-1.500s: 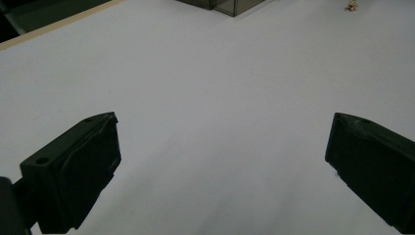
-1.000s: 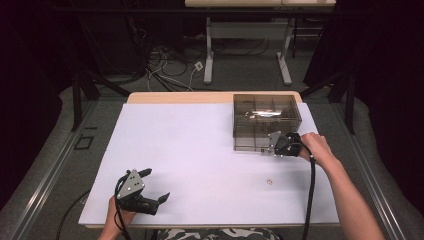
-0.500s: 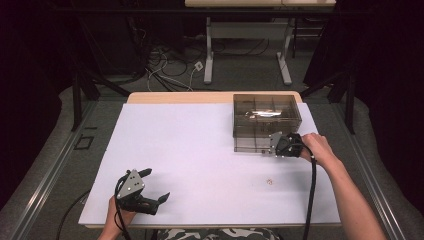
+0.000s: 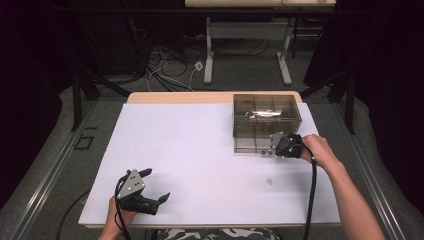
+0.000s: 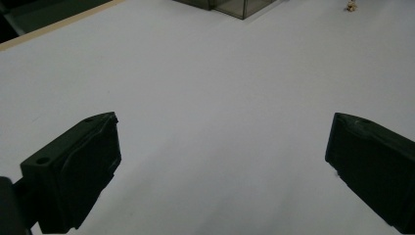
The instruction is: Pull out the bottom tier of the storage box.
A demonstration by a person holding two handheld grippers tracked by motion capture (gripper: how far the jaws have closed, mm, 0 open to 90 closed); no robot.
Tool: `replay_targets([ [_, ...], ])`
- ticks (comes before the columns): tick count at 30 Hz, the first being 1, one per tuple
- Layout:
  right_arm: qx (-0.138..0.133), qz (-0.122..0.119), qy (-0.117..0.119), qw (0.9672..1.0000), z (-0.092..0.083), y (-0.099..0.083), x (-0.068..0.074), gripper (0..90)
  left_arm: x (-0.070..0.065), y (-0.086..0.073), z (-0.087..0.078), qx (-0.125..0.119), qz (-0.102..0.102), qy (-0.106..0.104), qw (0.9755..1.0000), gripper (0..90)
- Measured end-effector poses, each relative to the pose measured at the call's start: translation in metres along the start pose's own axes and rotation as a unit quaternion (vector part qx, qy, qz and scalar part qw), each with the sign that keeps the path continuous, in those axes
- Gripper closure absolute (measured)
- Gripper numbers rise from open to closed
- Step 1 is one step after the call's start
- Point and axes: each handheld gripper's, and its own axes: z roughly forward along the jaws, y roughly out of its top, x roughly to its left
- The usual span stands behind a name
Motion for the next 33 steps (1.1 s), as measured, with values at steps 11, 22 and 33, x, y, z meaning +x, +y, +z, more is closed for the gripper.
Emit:
replay_targets([
  [11,-0.067,0.093,0.001,0.9935,-0.015,-0.005,0.002,51.4,-0.001,0.0,0.0,-0.001,-0.002,-0.002,1.0,0.0],
  [22,-0.124,0.202,0.027,0.9712,-0.024,-0.009,0.016,34.2,-0.001,0.0,0.0,-0.001,-0.002,-0.002,1.0,0.0],
  [33,-0.167,0.267,0.052,0.9477,-0.028,-0.01,0.03,22.1,0.0,0.0,-0.001,-0.001,0.002,0.0,1.0,0.0],
])
